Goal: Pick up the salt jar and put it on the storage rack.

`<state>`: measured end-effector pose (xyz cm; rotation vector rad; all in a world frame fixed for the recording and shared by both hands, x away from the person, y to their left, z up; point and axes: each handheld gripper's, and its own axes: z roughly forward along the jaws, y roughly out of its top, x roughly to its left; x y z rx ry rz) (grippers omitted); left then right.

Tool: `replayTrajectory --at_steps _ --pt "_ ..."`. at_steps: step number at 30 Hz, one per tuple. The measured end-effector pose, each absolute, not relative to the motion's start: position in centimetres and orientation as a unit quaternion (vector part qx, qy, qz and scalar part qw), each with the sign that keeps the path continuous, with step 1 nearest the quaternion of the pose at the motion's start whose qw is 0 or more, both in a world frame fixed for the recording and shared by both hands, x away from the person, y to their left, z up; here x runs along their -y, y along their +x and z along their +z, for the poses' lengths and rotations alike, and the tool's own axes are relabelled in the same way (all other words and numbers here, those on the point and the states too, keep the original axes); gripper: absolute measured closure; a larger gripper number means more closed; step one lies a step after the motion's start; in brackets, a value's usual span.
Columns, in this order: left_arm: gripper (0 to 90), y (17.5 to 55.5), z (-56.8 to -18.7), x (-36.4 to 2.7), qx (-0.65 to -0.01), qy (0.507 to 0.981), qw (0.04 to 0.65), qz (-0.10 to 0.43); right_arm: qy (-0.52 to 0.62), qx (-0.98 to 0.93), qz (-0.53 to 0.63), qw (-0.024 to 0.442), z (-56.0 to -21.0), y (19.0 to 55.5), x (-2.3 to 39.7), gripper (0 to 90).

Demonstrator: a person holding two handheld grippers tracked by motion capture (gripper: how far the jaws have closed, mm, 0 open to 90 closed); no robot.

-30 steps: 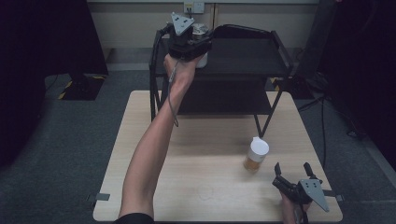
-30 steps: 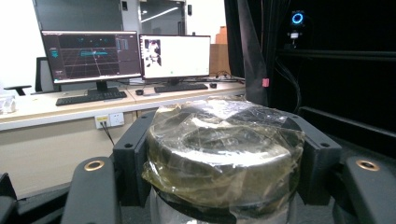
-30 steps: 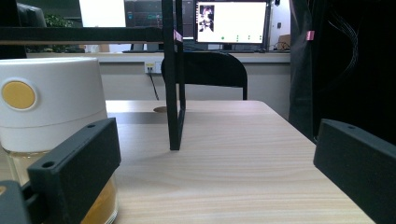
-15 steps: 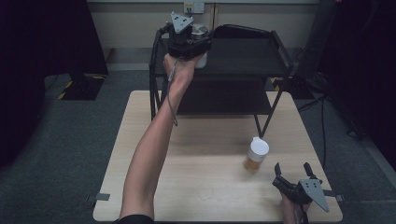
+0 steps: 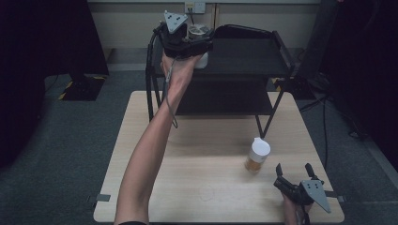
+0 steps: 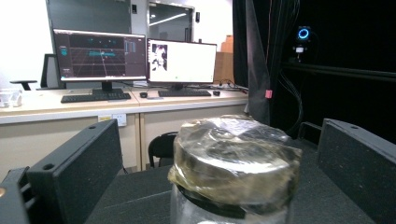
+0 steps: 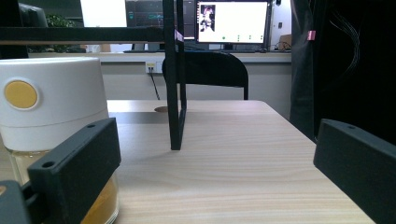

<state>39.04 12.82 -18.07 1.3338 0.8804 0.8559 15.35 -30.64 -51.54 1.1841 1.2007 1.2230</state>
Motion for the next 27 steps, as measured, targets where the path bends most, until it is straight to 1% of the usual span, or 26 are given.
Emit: replayTrajectory --at_steps 3,4,5,6,11,20,24,27 --pt "0.0 38.5 -18.1 -12.8 -0.380 0.578 0.620 0.370 0.490 -0.498 0.507 0.505 -51.5 15.4 30.7 0.0" --pt "0.0 37.9 -18.0 -12.1 -0.386 0.573 0.609 0.389 0.490 -0.498 0.507 0.505 -51.5 15.4 30.7 0.0" --pt "0.0 37.9 -18.0 -12.1 -0.386 0.573 0.609 0.389 0.491 -0.498 0.507 0.505 -51.5 15.3 30.7 0.0" --pt "0.0 37.6 -18.2 -12.0 -0.379 0.570 0.608 0.401 0.491 -0.498 0.507 0.505 -51.5 15.3 30.7 0.0" --pt "0.0 36.7 -18.7 -12.8 -0.363 0.566 0.631 0.386 0.491 -0.497 0.507 0.505 -51.5 15.3 30.7 0.0" --pt "0.0 33.8 -19.9 -13.1 -0.341 0.572 0.623 0.410 0.490 -0.498 0.507 0.505 -51.6 15.4 30.6 0.0" --pt "0.0 32.5 -20.1 -13.4 -0.337 0.584 0.615 0.409 0.492 -0.496 0.505 0.506 -51.5 15.3 30.5 0.0" --pt "0.0 31.4 -20.6 -13.8 -0.334 0.583 0.618 0.409 0.493 -0.496 0.504 0.507 -51.5 15.3 30.5 0.0"
